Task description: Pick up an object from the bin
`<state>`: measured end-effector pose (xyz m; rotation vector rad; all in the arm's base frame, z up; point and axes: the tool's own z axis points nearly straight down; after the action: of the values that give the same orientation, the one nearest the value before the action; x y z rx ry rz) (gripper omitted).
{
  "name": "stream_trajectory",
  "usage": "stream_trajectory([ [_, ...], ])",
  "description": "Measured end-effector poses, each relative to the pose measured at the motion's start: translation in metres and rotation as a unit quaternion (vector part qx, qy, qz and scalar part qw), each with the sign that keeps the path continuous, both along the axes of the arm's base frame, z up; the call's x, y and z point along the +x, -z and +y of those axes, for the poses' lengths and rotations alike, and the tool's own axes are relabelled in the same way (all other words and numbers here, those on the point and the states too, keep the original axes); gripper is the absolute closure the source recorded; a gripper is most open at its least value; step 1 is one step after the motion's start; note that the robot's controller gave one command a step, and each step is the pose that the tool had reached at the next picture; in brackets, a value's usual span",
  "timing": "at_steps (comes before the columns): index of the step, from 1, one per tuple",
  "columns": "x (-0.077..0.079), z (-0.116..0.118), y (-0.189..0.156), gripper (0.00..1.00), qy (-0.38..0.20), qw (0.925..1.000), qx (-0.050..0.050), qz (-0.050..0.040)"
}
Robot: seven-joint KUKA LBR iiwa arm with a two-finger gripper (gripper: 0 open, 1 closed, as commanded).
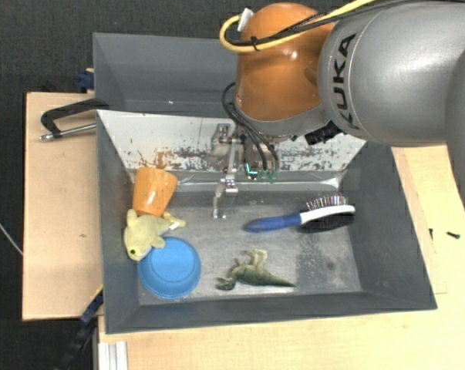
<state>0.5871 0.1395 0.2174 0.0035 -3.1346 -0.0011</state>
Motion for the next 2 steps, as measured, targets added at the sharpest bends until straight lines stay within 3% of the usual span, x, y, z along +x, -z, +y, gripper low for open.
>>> stream_trajectory([
  [1, 0.022, 0.053, 0.141, 0.0, -0.175, 0.9844, -0.009, -0.0069],
  [2, 0.013, 0.03, 0.115, 0.0, -0.433, 0.9012, 0.001, -0.0064],
])
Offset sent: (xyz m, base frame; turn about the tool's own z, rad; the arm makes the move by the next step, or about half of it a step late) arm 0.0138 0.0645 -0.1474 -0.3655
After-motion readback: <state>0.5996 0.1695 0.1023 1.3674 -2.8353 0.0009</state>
